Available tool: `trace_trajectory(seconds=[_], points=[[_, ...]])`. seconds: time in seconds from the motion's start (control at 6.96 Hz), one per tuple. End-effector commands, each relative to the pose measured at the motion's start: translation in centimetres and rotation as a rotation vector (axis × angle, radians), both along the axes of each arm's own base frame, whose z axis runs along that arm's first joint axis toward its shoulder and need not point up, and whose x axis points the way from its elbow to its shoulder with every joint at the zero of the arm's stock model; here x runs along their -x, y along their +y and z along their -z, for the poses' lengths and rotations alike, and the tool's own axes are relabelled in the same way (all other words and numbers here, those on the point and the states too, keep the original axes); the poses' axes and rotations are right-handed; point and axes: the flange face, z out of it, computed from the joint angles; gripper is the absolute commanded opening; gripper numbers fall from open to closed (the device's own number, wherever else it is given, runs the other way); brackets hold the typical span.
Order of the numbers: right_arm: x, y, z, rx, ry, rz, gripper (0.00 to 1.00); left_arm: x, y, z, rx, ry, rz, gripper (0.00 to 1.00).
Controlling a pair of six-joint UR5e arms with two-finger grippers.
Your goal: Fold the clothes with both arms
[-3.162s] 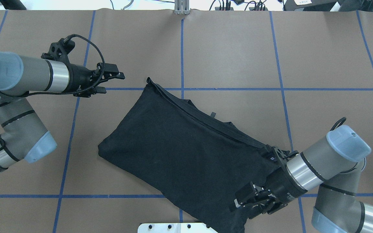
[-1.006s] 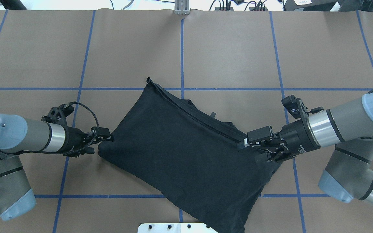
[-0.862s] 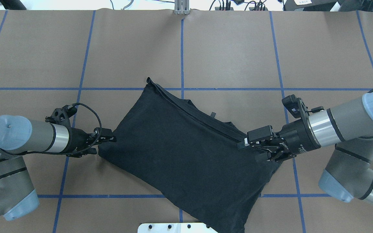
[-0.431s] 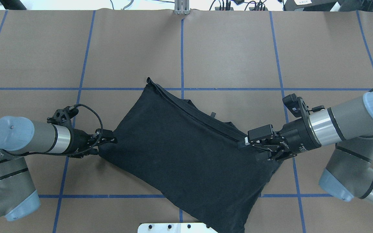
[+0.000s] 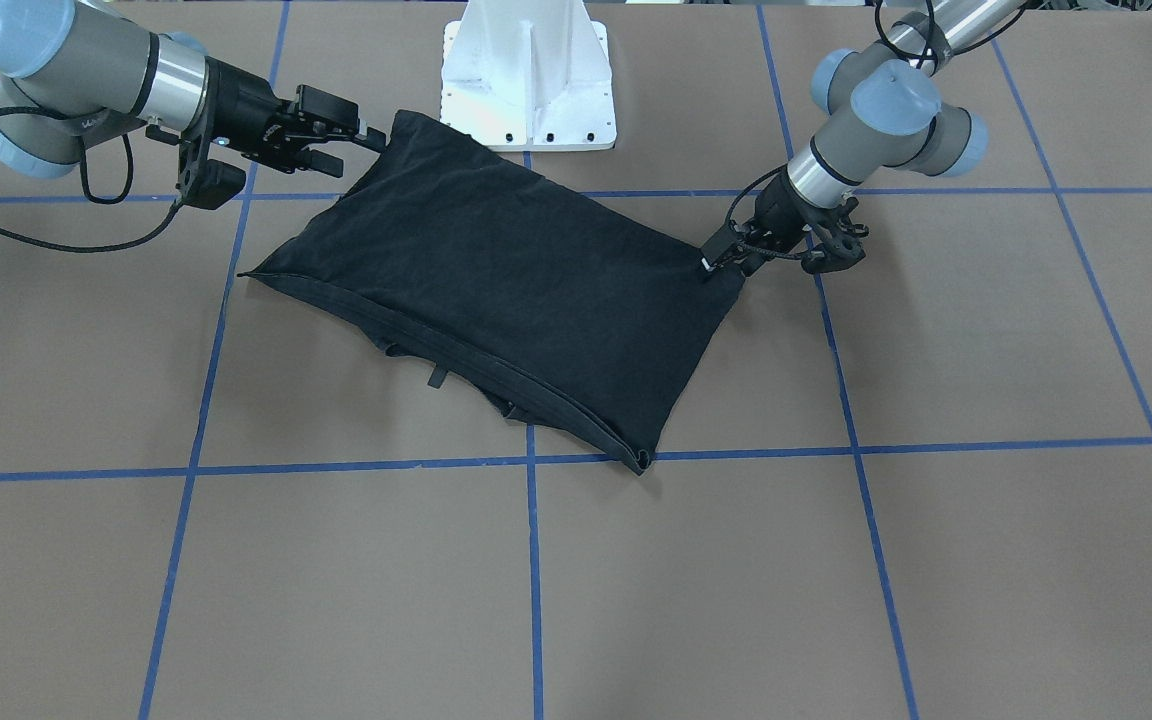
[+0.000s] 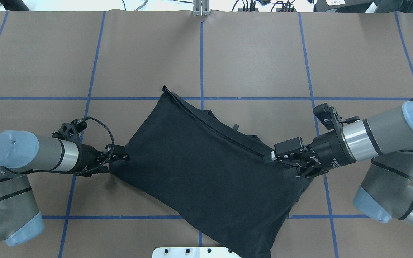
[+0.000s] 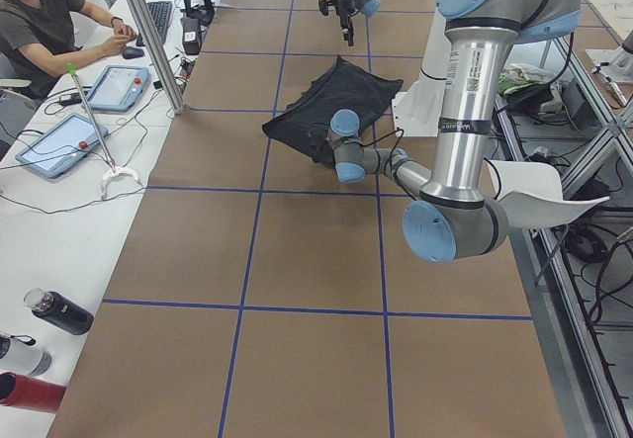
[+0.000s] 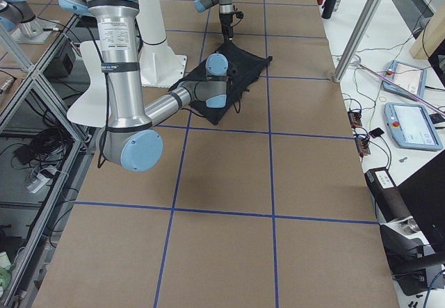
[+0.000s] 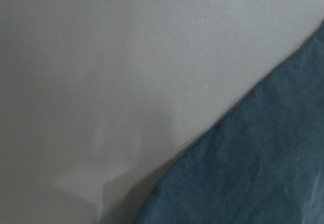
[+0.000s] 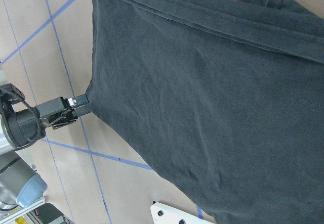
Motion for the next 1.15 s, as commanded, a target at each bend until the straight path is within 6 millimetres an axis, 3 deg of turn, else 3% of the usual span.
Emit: trace_trajectory(seconds=[0.0,0.14,0.29,0.43,0.57,1.01], points=[[-0.2,-0.2,0.0,0.001,0.001,-0.005,1.00,-0.4,0.2,-0.3,0.003,-0.005,-0.006,0.94],[-0.3,-0.3,0.0,0.001,0.001,-0.008,1.00,-0.4,0.2,-0.3,0.003,-0.005,-0.006,0.83],[-0.3,-0.3,0.0,0.001,0.001,-0.010,1.00,-0.4,0.2,-0.2,0.003,-0.004,-0.007,0.59],[-0.4,-0.4,0.0,0.001,0.002,-0.011,1.00,-0.3,0.3,0.0,0.002,-0.001,-0.010,0.24],[-0.5,-0.5,0.0,0.003,0.002,-0.013,1.00,-0.2,0.4,0.4,0.000,0.007,-0.018,0.00],[-1.0,-0.9,-0.2,0.005,0.005,-0.019,1.00,0.9,0.6,2.1,0.023,-0.014,-0.031,0.00]])
